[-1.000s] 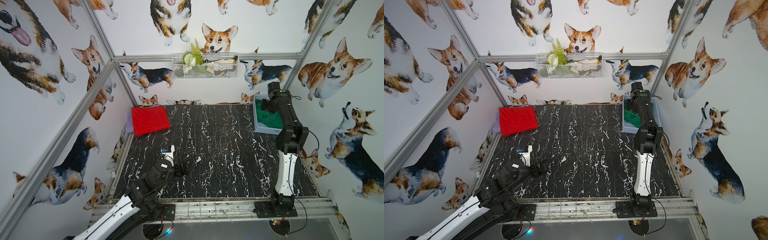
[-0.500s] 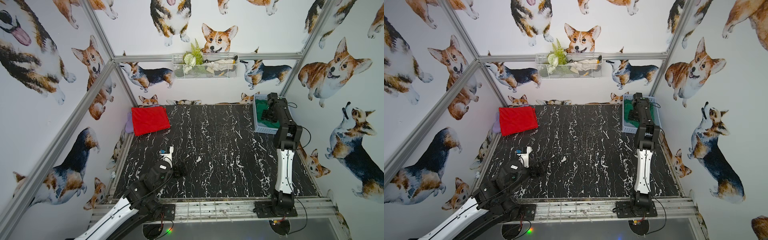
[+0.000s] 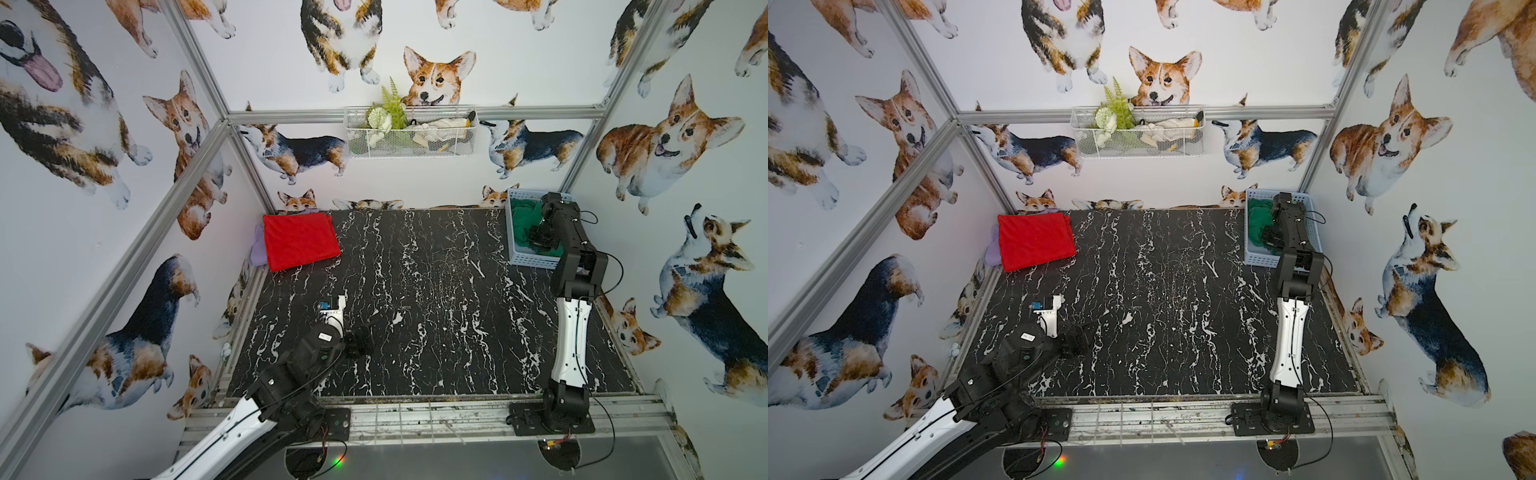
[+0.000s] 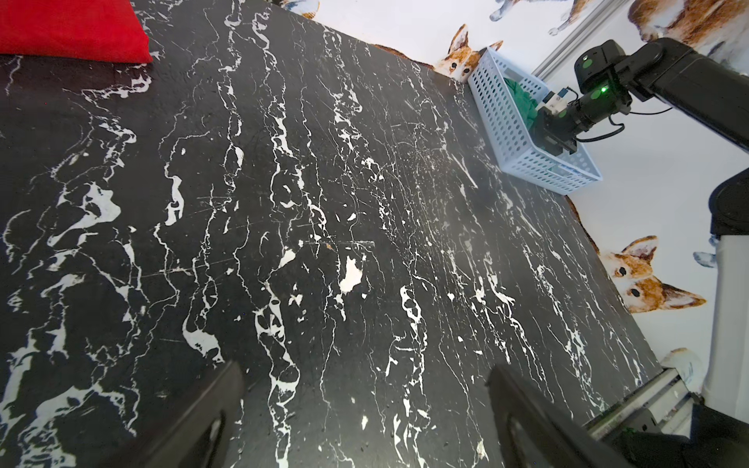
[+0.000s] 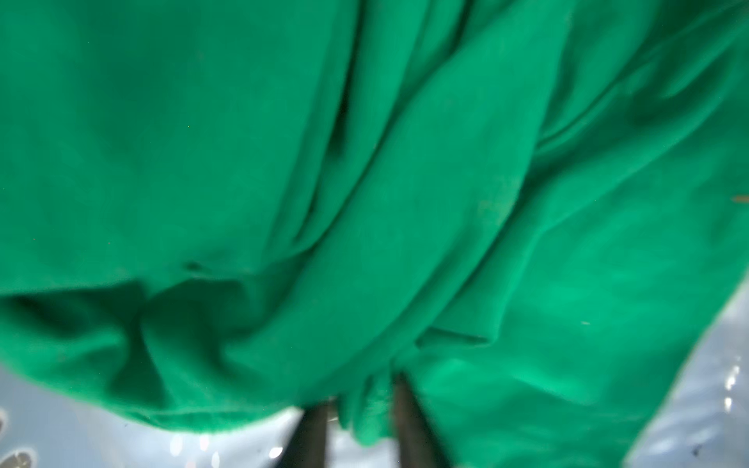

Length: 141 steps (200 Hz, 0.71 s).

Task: Fold and stack t-shirts
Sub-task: Pick up the T-shirt from the bin.

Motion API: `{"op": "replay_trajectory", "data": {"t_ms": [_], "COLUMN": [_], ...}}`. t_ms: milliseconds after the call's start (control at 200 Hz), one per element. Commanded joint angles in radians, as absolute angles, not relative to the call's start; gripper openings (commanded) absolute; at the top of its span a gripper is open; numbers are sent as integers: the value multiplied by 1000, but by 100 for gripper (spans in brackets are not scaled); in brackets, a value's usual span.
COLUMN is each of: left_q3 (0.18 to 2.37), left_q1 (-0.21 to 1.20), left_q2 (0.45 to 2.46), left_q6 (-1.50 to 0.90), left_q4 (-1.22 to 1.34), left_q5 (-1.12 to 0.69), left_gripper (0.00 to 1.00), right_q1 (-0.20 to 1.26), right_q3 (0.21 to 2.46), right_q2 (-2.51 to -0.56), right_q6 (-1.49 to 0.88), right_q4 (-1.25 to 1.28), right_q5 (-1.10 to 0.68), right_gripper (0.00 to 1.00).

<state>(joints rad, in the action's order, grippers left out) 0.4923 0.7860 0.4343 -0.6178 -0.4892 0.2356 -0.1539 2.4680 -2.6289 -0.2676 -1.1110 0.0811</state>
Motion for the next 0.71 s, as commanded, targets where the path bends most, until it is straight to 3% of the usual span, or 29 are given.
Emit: {"op": "replay_trajectory", "data": {"t_ms": [0, 325, 701], "left_q3": [488, 471, 454], "left_q1": [787, 787, 786], "left_q2": [431, 417, 445], "left_q6": [-624, -630, -635], "left_q4": [-478, -463, -423], "left_q5": [227, 223, 202], "left_gripper": [100, 100, 100], "right_q1": [-160, -155, -48], "right_q3": [2448, 2290, 2130], "right_q2": [-2632, -2423, -2040], "right_q6": [-293, -296, -250], "right_q4": [-1135, -1019, -845], "right_q5": [40, -2, 0], "right_gripper": [0, 0, 0]}}
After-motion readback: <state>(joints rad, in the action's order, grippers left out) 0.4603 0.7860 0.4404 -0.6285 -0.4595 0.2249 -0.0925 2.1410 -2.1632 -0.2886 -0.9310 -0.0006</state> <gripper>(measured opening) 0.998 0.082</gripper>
